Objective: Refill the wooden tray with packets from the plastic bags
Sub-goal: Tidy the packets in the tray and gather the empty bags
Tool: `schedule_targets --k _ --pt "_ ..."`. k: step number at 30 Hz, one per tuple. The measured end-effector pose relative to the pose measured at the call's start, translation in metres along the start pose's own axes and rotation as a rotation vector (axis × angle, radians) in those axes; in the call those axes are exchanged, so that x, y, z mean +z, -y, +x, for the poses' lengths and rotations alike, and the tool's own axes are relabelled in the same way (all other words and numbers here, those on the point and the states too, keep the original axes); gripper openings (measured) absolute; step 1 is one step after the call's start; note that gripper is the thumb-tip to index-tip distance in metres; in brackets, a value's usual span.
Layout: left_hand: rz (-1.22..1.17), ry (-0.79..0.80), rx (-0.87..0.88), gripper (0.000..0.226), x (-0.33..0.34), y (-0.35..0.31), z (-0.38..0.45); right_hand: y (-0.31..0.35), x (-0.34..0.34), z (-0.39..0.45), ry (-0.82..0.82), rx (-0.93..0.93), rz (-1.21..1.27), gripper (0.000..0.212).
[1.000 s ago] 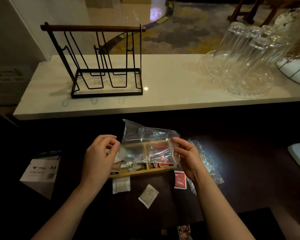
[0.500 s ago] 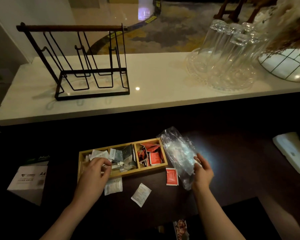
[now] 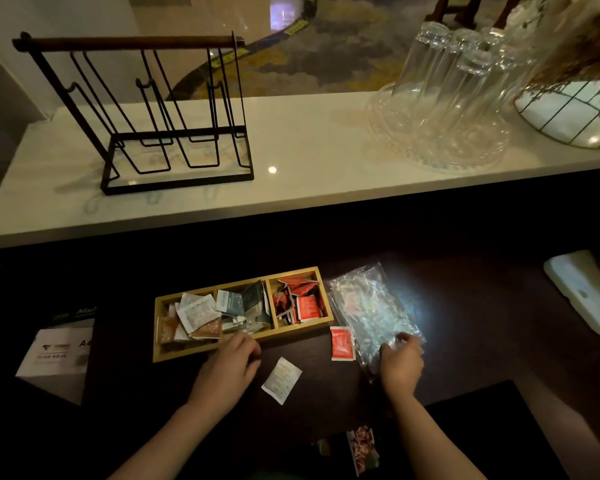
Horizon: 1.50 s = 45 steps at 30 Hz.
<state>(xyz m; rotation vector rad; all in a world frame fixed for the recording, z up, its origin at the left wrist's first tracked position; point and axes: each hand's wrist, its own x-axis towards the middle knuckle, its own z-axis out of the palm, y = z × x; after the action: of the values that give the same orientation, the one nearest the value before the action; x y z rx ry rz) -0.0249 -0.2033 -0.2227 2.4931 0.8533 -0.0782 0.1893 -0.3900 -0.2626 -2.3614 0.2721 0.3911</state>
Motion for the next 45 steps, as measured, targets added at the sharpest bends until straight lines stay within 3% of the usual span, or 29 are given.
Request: schedule_targets --k 5,12,15,17,20,22,24,27,29,34,37,40,45 --pt "0.057 -0.006 0.081 0.025 0.009 -0.011 -0.001 -0.004 -0.005 0.007 -0.053 0.077 -0.005 0.028" --pt "0.129 0.172 0.163 0.042 0.030 -0.006 -0.010 -0.009 -0.015 0.005 -0.106 0.126 -0.038 0.041" --pt "0.117 0.189 0.125 0.052 0.038 -0.004 -0.011 -0.001 -0.022 -0.004 -0.241 -0.033 -0.044 0.032" --pt "0.074 0.188 0.087 0.054 0.040 -0.005 -0.008 0.010 -0.020 -0.014 -0.240 -0.273 -0.075 0.026" --pt "0.000 0.171 -0.004 0.048 0.040 -0.009 -0.003 0.022 -0.004 -0.029 0.035 -0.691 -0.295 0.017" --pt "-0.028 0.139 -0.071 0.041 0.036 -0.011 0.000 0.026 0.012 -0.036 0.264 -0.910 -0.517 0.022" --pt "-0.029 0.078 -0.130 0.032 0.031 -0.010 0.001 0.031 0.026 -0.044 0.443 -0.997 -0.606 0.031" --pt "-0.015 -0.007 -0.228 0.020 0.021 -0.001 -0.001 0.038 0.046 -0.066 0.654 -0.932 -0.736 0.053" --pt "0.010 -0.034 -0.247 0.019 0.018 0.010 -0.006 0.038 0.058 -0.083 0.689 -0.896 -0.814 0.065" --pt "0.155 0.004 -0.172 0.046 0.024 0.039 -0.025 0.030 0.075 -0.099 0.687 -0.833 -0.871 0.074" --pt "0.266 0.023 -0.119 0.060 0.029 0.049 -0.029 0.030 0.078 -0.097 0.722 -0.760 -0.841 0.063" --pt "0.444 0.059 -0.064 0.070 0.031 0.048 -0.025 0.034 0.079 -0.093 0.764 -0.764 -0.836 0.038" --pt "0.568 0.078 0.006 0.046 0.022 0.038 -0.013 0.042 0.075 -0.087 0.855 -0.717 -0.621 0.011"
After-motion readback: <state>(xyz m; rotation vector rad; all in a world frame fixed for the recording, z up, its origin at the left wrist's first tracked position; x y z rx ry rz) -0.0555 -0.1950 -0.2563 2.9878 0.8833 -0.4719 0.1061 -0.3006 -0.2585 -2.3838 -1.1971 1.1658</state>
